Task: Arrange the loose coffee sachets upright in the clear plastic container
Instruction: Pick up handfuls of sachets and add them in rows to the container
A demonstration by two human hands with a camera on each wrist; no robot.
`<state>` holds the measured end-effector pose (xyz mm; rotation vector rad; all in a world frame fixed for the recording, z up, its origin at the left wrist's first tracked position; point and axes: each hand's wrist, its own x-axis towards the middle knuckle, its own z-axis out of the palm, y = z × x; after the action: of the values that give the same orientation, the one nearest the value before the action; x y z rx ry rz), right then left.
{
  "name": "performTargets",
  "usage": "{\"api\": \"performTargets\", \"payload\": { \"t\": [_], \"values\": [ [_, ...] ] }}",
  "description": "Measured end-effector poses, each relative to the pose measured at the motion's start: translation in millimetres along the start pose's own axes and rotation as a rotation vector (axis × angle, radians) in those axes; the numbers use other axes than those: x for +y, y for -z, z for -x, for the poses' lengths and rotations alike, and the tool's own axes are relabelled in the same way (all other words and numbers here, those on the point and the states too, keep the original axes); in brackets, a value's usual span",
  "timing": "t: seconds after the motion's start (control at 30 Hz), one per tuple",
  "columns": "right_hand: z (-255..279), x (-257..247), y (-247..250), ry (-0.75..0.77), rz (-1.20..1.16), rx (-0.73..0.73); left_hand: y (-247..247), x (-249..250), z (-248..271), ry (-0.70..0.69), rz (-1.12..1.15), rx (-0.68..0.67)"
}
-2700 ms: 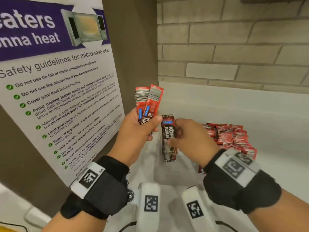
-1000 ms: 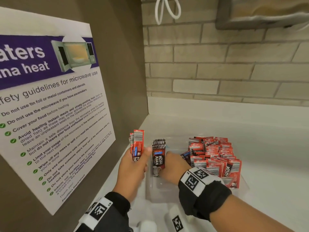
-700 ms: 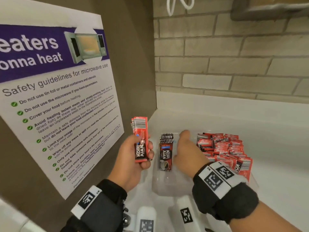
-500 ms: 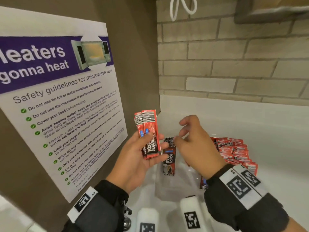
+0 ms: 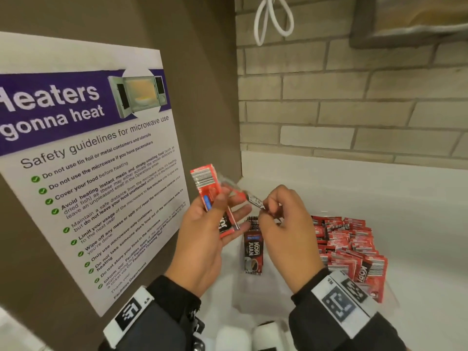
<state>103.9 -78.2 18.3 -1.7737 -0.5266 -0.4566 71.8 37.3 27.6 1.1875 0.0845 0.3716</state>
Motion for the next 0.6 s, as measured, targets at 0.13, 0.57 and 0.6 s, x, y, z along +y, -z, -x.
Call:
{"api": "performTargets", "payload": {
  "t": [0.13, 0.57, 0.6],
  "values": [
    [-5, 4, 6, 0.164, 0.079, -0.089, 9, 11, -8, 0.012, 0.075, 0.035],
    [-28, -8, 27, -0.084, -0.165, -0.165, 22, 2, 1, 0.047, -0.141, -0.090],
    [-27, -8, 27, -0.180, -0.265, -0.143, 20, -2, 4, 0.054, -0.173, -0.125]
  ]
}}
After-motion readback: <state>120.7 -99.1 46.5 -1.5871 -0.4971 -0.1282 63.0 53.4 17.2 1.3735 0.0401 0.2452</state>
